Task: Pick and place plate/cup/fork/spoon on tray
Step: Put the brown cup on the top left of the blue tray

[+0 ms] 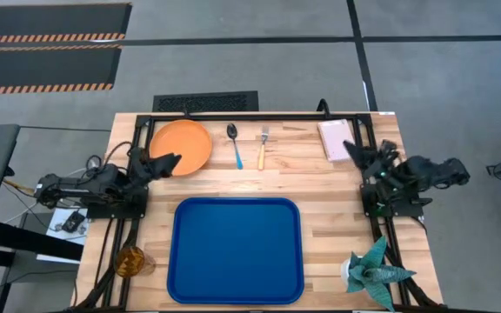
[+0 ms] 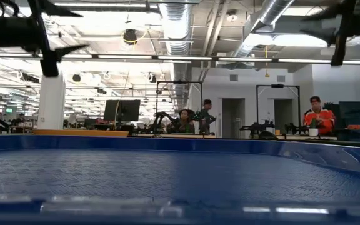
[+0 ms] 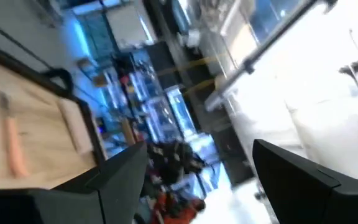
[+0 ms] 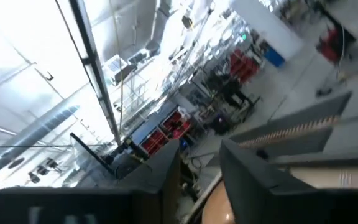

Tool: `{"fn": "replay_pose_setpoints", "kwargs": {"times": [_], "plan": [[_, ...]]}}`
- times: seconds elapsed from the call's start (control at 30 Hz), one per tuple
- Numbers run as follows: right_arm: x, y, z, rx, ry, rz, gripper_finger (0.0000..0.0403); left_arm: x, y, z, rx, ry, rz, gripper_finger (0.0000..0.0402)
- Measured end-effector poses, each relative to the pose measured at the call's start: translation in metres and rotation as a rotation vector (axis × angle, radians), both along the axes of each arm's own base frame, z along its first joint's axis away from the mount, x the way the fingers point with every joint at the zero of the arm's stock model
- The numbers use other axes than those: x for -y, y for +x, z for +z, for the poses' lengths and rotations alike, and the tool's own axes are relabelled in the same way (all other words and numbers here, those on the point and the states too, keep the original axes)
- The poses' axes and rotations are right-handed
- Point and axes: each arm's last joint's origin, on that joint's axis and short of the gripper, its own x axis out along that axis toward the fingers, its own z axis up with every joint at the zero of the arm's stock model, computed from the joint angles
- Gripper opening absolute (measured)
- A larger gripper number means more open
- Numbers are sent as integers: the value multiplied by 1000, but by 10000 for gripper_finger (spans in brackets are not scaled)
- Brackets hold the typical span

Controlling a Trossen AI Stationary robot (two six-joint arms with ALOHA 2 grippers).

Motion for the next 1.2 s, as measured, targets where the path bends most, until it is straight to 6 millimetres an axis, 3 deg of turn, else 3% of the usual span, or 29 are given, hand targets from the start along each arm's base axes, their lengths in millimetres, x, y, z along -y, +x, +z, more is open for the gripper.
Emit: {"fn": "replay_pose_setpoints", "kwargs": {"times": [0.23, 0.37, 0.47, 0.7, 0.9, 1.07, 1.2], "plan": [[4, -14, 57, -16, -128, -70, 251, -1, -14, 57, 47, 158, 81, 282], [3, -11, 83, -34, -155, -83, 287, 0, -12, 93, -54, 246, 69, 282], [1, -3, 99, -88, -187, -88, 293, 1, -4, 114, -230, 280, 37, 282], [-9, 37, 128, -342, -249, -85, 295, 0, 2, 163, -664, 282, 24, 282], [-10, 75, 143, -587, -158, -118, 295, -2, 2, 197, -831, 289, 66, 282], [4, 113, 142, -774, 4, -93, 295, -2, 1, 203, -841, 244, 62, 282], [21, 153, 140, -904, 20, -1, 295, -3, -2, 199, -887, 231, 78, 282]]}}
